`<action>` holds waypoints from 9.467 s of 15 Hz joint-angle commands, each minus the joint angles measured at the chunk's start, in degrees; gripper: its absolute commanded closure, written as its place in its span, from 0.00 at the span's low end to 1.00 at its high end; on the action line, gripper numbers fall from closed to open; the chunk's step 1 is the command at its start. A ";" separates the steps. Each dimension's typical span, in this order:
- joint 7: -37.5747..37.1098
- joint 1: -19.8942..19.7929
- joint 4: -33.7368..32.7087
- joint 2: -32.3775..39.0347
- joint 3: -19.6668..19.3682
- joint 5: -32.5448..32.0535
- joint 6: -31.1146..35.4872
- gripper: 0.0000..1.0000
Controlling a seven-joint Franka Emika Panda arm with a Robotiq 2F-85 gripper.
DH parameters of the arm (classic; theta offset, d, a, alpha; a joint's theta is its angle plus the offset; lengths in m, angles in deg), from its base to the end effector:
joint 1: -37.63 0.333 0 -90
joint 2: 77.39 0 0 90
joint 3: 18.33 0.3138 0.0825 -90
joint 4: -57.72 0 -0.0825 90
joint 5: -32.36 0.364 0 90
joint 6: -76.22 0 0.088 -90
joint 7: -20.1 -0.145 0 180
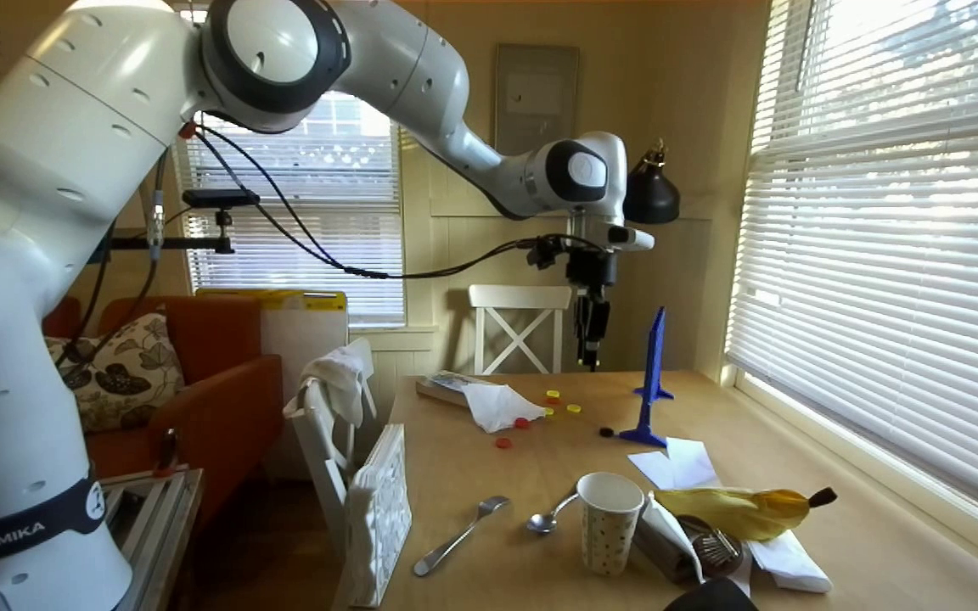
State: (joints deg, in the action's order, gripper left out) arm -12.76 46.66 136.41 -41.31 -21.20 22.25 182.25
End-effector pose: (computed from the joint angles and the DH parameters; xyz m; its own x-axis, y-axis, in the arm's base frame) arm 0.6800 0.0589 0.3064 0.9205 -0.3896 -0.0293 -0.3715 -0.8960 0.2432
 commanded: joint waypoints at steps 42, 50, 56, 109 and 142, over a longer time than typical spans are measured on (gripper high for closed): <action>12.61 -8.65 40.53 -11.72 -3.69 -0.83 48.27 0.89; 15.55 -8.00 40.04 -10.16 -4.37 2.75 49.87 0.19; 14.57 -6.60 40.45 -10.70 -5.09 1.78 49.43 0.00; 63.12 6.75 -20.84 32.85 15.00 -3.63 23.33 0.00; 42.92 3.65 -8.64 28.90 16.56 -2.61 36.63 0.06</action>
State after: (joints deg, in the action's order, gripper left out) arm 31.70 51.16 122.28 -9.18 -5.18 19.03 215.88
